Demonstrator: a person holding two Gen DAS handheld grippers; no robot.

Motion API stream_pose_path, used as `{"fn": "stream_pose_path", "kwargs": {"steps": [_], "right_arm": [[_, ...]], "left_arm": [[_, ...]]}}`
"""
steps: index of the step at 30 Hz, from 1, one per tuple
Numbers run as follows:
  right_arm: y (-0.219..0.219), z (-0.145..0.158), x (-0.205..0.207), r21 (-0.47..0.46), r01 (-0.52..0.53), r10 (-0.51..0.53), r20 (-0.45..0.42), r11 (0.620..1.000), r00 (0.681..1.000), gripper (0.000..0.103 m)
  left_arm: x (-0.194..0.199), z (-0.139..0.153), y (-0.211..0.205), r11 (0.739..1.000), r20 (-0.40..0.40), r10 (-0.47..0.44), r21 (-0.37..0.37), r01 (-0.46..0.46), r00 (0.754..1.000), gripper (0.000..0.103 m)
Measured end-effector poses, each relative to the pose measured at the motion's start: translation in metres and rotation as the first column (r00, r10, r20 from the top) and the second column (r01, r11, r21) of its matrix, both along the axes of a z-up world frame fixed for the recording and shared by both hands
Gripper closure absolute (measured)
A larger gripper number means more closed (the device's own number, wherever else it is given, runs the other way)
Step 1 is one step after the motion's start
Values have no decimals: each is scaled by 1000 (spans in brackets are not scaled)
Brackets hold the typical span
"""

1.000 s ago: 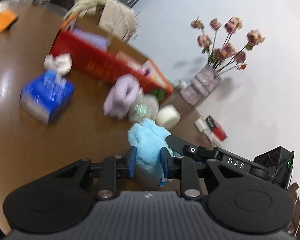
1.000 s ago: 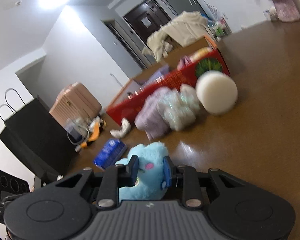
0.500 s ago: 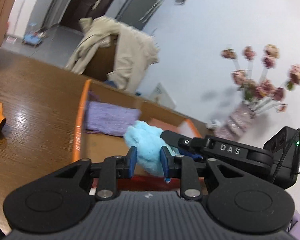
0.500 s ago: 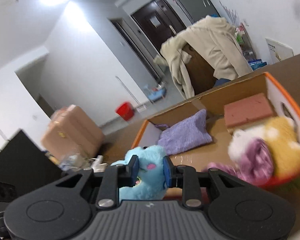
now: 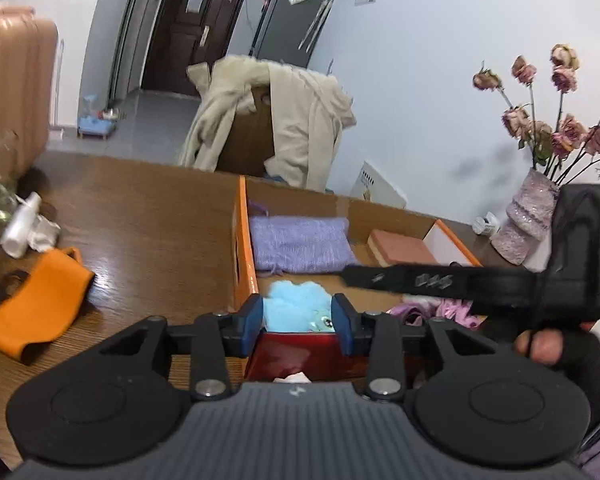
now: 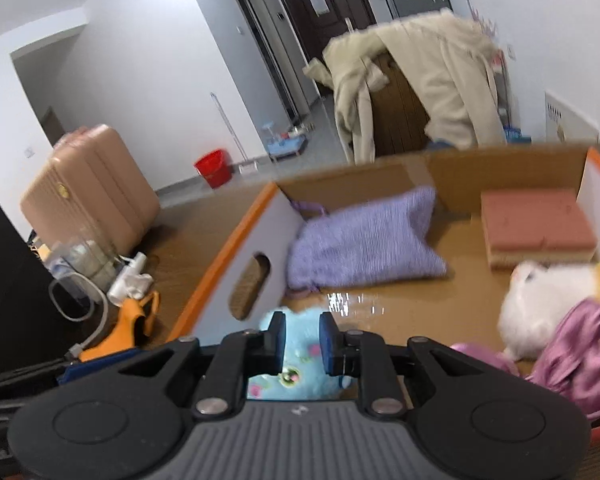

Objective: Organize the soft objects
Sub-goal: 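Move the right gripper back over the blue tissue pack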

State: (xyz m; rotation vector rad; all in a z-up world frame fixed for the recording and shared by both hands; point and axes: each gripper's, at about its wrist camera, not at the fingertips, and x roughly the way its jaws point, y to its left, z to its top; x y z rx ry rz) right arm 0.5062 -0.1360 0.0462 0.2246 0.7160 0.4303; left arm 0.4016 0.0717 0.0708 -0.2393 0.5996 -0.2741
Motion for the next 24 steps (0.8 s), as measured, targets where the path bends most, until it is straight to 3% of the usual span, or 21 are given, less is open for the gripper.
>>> {"fn": "stream_pose_path", "kwargs": {"steps": [9, 14, 19, 24], "right_arm": [[-61, 65, -89, -53, -19, 28, 160, 998, 987, 79], [-101, 90, -145, -112, 14, 15, 255, 994, 967, 68], [-132, 99, -197, -179, 58, 5, 334, 982, 943, 51], [-148, 89, -248, -213, 75, 10, 370, 974, 929, 40]], "left_arm": [[-82, 42, -2, 995, 121, 49, 83, -60, 991, 49], [-128, 55, -10, 989, 172, 62, 123, -83, 983, 39], [-175, 61, -20, 979, 235, 90, 159, -129, 968, 24], [-219, 63, -30, 978, 305, 95, 152, -147, 948, 10]]}}
